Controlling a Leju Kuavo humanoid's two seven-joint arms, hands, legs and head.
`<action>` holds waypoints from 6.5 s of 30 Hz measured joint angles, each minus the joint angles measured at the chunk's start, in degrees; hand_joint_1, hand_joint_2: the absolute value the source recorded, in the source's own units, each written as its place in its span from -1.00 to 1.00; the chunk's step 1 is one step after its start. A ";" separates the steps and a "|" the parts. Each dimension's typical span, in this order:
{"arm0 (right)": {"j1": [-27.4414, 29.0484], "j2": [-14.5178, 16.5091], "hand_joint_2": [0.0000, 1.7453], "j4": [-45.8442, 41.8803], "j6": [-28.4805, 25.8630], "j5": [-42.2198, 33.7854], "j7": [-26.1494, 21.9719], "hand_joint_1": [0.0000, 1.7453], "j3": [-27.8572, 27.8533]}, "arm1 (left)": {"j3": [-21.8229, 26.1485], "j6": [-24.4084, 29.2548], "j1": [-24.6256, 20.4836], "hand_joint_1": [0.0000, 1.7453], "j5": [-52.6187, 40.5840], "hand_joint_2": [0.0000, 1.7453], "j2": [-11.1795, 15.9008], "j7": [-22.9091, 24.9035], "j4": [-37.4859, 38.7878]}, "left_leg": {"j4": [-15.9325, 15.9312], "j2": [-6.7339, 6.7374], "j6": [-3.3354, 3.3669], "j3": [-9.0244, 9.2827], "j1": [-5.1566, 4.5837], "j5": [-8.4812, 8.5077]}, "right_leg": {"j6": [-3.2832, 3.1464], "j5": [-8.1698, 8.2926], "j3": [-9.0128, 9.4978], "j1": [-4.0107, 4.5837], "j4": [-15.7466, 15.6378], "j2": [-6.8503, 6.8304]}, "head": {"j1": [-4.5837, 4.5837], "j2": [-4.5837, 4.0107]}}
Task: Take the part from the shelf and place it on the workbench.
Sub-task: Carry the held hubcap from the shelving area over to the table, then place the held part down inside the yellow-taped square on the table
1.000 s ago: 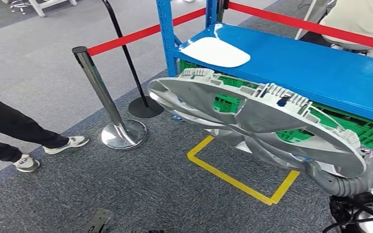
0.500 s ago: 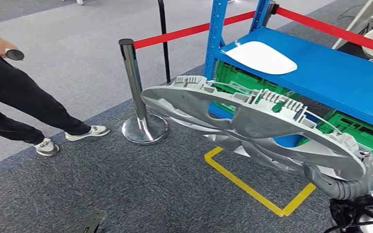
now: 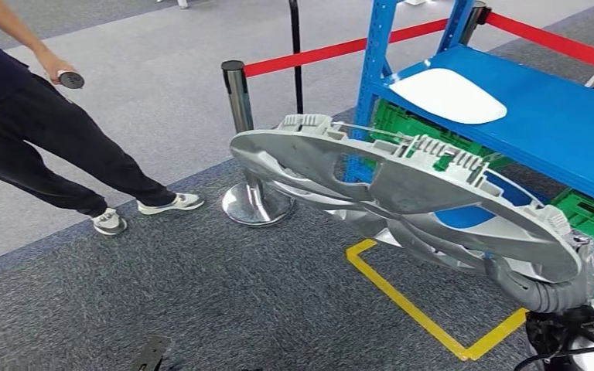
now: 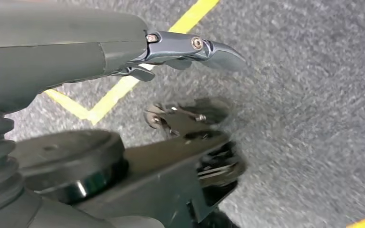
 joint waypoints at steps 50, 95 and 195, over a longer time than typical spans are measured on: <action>-35.31 -8.58 1.00 -5.90 3.57 -21.68 19.23 1.00 9.16 | -2.33 2.19 0.57 -1.00 -1.52 1.00 -0.42 -1.08 0.04 | -13.06 -3.43 3.15 6.20 -0.19 7.10 | 2.46 -2.22 -5.49 0.05 9.29 1.82 | 0.31 0.01; -34.68 -8.21 1.00 -7.64 -0.04 -20.14 15.37 1.00 10.90 | -4.38 1.56 -0.12 -1.00 0.42 1.00 -0.44 -1.60 0.07 | -0.84 0.52 0.14 -0.14 0.20 3.16 | 0.45 0.81 -1.00 0.28 0.15 -0.85 | -0.16 0.01; 1.11 -3.91 1.00 -13.66 6.20 -14.22 3.36 1.00 -16.49 | -2.77 2.97 1.71 -1.00 5.46 1.00 -0.42 -1.15 0.26 | -13.35 2.28 3.46 7.87 -0.58 5.37 | 2.51 -1.96 -0.62 0.65 2.21 -3.65 | 0.29 0.01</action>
